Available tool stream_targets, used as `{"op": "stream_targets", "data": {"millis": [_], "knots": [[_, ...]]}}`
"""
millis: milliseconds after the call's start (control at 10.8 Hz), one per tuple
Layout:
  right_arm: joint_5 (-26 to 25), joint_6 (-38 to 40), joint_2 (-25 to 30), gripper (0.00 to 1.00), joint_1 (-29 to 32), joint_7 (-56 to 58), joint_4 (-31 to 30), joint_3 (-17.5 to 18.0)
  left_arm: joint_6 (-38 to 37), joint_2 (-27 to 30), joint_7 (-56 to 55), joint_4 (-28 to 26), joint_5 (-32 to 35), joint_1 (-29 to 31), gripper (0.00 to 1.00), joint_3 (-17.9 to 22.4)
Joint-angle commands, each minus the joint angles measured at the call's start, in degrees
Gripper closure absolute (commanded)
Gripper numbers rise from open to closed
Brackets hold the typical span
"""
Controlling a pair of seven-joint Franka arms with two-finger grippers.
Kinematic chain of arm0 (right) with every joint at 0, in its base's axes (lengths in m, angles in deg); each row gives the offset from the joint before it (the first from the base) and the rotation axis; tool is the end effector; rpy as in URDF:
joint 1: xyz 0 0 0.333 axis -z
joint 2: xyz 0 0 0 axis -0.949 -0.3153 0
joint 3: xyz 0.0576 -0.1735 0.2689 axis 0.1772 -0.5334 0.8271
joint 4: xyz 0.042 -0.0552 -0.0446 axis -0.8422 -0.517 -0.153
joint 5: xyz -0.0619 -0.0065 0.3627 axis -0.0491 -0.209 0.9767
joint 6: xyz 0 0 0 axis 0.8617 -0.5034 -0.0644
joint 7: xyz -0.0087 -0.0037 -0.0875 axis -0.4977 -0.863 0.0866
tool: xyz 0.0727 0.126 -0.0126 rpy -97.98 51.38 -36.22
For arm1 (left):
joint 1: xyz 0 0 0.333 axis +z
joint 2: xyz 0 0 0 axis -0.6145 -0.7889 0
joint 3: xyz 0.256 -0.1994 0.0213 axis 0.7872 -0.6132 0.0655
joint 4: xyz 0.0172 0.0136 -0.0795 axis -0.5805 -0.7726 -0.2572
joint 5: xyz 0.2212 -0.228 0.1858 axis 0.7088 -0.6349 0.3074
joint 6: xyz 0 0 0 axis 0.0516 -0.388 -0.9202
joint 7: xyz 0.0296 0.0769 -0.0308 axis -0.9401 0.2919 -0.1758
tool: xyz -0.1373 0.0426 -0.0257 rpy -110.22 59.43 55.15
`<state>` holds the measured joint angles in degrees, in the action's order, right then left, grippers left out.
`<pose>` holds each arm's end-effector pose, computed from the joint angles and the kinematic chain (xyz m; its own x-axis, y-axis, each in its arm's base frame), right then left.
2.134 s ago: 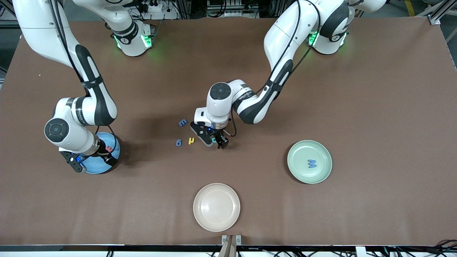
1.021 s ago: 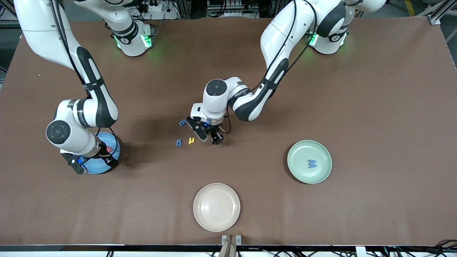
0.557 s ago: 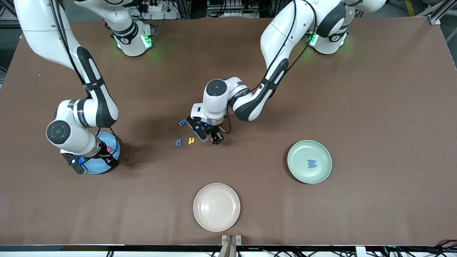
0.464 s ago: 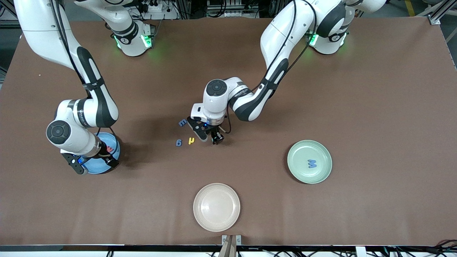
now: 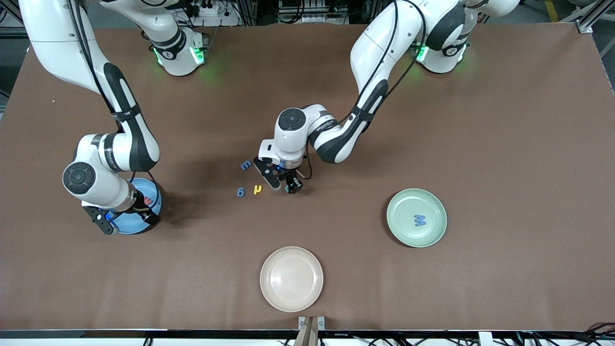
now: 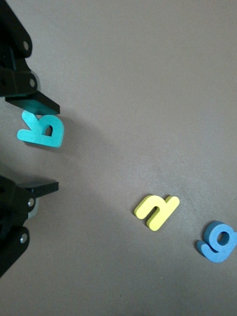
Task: Sort upper and lower case letters into plates
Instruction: 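Carry the teal k to the green plate while the right gripper grasps g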
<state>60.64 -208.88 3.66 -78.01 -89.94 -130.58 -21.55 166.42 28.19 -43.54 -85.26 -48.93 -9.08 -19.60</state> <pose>0.6280 0.0084 0.2207 0.7092 -0.7035 0.0463 -0.7049 -0.7063 0.0650 0.4939 -0.5903 0.1539 0.5774 -0.7850 0.2242 -0.7952 -0.6030 -0.0634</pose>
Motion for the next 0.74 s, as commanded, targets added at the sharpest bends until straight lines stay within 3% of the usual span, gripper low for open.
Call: {"op": "stream_targets", "data": {"millis": [0, 278, 557, 649], "knots": [[0.6, 0.8, -0.6, 0.00, 0.0, 0.9, 1.1, 0.1, -0.3, 0.4, 0.4, -0.6, 1.3, 0.0, 0.38, 0.4], [0.6, 0.8, -0.6, 0.00, -0.1, 0.8, 1.1, 0.1, -0.5, 0.4, 0.4, -0.8, 1.4, 0.2, 0.48, 0.3], [0.6, 0.8, -0.7, 0.00, -0.2, 0.8, 1.1, 0.1, -0.5, 0.2, 0.4, -1.1, 1.4, 1.1, 0.88, 0.4], [0.6, 0.8, -0.7, 0.00, -0.5, 0.6, 1.1, 0.1, -0.6, 0.2, 0.4, -1.2, 1.3, 1.2, 0.93, 0.4]]}}
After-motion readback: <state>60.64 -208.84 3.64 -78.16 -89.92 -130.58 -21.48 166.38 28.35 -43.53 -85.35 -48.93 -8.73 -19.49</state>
